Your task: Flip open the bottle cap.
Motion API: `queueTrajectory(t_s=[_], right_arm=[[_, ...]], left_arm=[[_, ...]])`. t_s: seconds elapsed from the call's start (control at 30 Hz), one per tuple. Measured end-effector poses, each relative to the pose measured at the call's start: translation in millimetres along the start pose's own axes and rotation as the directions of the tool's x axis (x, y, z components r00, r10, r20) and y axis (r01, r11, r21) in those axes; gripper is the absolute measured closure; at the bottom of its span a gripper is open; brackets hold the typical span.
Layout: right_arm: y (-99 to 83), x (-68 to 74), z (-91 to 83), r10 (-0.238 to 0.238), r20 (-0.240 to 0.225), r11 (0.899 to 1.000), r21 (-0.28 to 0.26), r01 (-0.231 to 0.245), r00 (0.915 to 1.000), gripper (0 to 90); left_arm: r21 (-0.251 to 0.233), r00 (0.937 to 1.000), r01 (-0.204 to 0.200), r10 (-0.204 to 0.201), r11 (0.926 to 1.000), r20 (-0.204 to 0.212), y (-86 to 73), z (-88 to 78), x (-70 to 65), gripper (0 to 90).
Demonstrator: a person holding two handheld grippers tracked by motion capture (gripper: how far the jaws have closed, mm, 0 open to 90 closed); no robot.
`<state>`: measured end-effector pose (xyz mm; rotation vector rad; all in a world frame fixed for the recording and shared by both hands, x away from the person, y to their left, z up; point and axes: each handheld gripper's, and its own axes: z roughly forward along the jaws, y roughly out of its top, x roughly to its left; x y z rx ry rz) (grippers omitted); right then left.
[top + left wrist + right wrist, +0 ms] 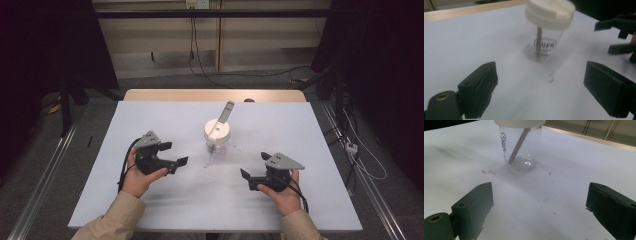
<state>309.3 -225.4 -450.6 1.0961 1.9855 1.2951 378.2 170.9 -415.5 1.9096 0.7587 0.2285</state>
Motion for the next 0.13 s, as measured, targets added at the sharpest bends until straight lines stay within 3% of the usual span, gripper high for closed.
queueTrajectory(t_s=[0.13], right_arm=[[-7.0, -5.7, -16.6, 0.027, 0.008, 1.0, -0.015, -0.027, 0.9996, 6.2]], left_arm=[[-0.003, 0.9995, 0.021, -0.021, 0.9998, -0.023, -15.0, -14.7, 7.2, 10.9]])
